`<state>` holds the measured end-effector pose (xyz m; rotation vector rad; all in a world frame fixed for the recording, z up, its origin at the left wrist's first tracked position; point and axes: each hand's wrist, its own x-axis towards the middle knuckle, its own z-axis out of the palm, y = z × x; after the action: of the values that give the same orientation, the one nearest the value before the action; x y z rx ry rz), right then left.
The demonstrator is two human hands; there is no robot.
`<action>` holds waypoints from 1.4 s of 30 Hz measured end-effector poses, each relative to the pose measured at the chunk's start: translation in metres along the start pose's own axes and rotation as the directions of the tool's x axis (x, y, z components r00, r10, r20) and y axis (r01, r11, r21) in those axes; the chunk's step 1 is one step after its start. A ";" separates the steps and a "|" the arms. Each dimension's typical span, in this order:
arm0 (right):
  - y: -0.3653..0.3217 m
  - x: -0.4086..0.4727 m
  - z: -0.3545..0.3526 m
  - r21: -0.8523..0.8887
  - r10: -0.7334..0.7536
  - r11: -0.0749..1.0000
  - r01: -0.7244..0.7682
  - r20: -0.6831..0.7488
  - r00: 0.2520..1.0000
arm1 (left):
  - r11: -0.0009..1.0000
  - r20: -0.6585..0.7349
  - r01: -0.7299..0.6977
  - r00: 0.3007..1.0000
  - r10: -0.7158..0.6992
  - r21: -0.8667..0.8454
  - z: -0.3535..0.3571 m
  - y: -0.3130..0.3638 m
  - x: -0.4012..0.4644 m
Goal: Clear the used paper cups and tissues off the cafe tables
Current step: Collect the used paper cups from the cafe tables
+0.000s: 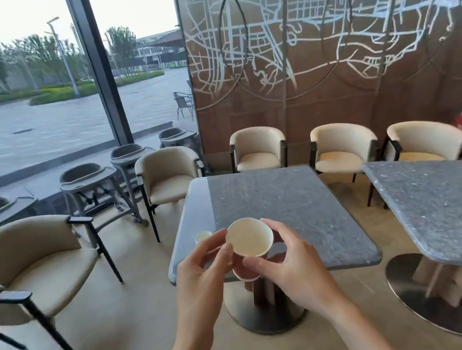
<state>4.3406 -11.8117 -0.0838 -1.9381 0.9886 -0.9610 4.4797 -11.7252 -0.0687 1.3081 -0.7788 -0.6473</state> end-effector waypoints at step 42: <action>0.297 0.382 0.296 -0.300 0.396 0.911 -0.282 0.447 0.802 | 0.723 -0.142 0.671 0.741 -0.656 0.162 -0.060 -0.318 0.431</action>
<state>4.6641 -12.1865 -0.3607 -1.9453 1.1081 -0.1222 4.7888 -12.0817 -0.3300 1.8147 -0.2857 -1.1043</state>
